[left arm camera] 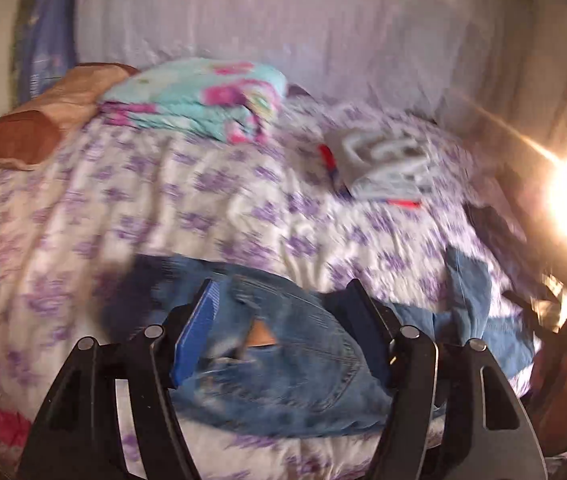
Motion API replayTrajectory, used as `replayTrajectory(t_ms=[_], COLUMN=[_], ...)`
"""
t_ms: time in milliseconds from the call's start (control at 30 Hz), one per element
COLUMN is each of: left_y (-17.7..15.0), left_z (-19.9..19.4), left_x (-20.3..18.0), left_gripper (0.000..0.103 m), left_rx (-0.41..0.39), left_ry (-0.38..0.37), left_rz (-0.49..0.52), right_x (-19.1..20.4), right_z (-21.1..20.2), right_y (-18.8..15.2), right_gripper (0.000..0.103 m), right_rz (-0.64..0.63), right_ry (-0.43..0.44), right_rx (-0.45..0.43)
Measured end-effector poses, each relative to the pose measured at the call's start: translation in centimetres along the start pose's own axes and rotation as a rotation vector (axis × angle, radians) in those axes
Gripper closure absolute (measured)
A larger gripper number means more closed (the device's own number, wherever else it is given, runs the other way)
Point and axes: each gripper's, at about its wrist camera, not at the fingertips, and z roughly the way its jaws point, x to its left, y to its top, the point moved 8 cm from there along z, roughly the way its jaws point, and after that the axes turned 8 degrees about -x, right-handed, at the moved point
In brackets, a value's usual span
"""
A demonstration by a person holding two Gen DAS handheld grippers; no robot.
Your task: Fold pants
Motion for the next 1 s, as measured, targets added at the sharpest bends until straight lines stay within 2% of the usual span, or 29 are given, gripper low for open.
replayTrajectory(t_ms=[67,133,167,200,233,267,300,333,400,467,533,567,600,633,700,733,767,867,1000], left_y=[-2.5,-4.9,-6.3,-6.9,-7.3,-7.4,-7.5,-7.4,-7.3,-7.3,-7.3,-7.4,-7.7,-7.8,-7.9,-7.9,-7.9,-7.9,-7.7], left_z=[3.7,6.1,7.0,7.1,7.0,6.7,6.5,6.4,6.3,6.4,6.4,6.6,6.5,6.5,6.2,6.1,6.0,5.7,4.8], left_x=[-1.4,-2.4,-2.6,-2.5,-2.6,-2.7,-2.6,-2.5,-2.1,-2.1,-2.4,-2.5,-2.4,-2.4,-2.4,-2.4,-2.4,-2.3,-1.8], left_gripper=[0.039,0.039,0.039,0.037,0.037,0.037,0.037,0.037,0.037,0.037,0.037,0.037,0.037,0.037,0.037,0.037,0.037,0.037,0.037], left_rx=[0.081,0.158,0.174,0.159,0.137,0.128,0.123,0.123,0.128,0.133,0.133,0.131,0.129,0.128,0.126,0.128,0.132,0.146,0.146], left_ry=[-0.007,-0.026,-0.006,0.018,0.034,0.038,0.032,0.020,-0.011,-0.027,-0.045,-0.044,-0.043,-0.043,-0.043,-0.045,-0.046,-0.048,-0.064], left_rz=[0.037,0.037,0.056,0.085,0.115,0.123,0.121,0.114,0.090,0.087,0.084,0.087,0.091,0.094,0.101,0.103,0.104,0.105,0.067], right_x=[-1.9,-2.3,-2.4,-2.8,-2.9,-3.0,-3.0,-3.8,-5.2,-7.7,-9.0,-9.4,-9.5,-10.1,-12.0,-12.5,-13.1,-14.8,-17.6], right_z=[4.1,7.5,9.2,10.5,11.9,12.3,11.6,10.5,6.8,0.3,-5.2,-7.9,-8.9,-9.4,-8.4,-8.7,-9.6,-11.9,-12.8], right_y=[0.5,-0.5,-1.5,-2.4,-4.4,-5.9,-6.1,-5.7,-4.3,-3.2,-4.4,-6.6,-8.5,-11.8,-17.9,-19.0,-19.1,-17.8,-16.3], right_gripper=[0.003,0.004,0.004,0.006,0.017,0.046,0.080,0.098,0.097,0.097,0.096,0.096,0.094,0.091,0.071,0.072,0.071,0.020,0.019], right_rz=[0.005,-0.075,-0.138,-0.178,-0.225,-0.216,-0.157,-0.147,-0.080,0.001,0.098,0.147,0.192,0.280,0.438,0.505,0.547,0.562,0.670], right_ry=[-0.122,-0.241,-0.306,-0.336,-0.358,-0.313,-0.217,-0.217,-0.184,-0.203,-0.145,-0.144,-0.141,-0.134,-0.153,-0.107,-0.078,-0.100,-0.060], right_rx=[0.085,0.184,0.248,0.295,0.376,0.417,0.393,0.378,0.269,0.081,-0.092,-0.171,-0.195,-0.208,-0.142,-0.161,-0.199,-0.223,-0.214])
